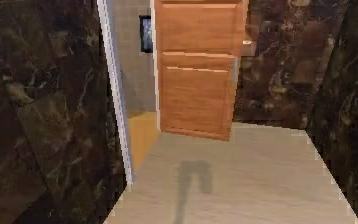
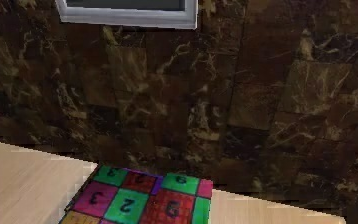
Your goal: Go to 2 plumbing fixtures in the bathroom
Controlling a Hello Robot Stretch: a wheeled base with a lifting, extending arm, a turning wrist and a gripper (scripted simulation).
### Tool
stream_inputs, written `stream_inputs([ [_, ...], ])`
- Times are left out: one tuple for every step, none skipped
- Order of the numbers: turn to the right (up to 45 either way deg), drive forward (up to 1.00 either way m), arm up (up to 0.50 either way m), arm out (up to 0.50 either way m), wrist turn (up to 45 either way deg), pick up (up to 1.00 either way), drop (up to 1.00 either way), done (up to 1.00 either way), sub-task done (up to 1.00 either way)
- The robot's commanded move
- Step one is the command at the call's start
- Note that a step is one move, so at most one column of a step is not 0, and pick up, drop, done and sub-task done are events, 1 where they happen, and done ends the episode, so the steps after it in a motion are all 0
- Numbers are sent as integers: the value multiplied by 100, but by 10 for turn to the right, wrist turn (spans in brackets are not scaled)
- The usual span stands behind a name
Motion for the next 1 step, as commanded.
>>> stream_inputs([
  [0,100,0,0,0,0,0,0,0],
])
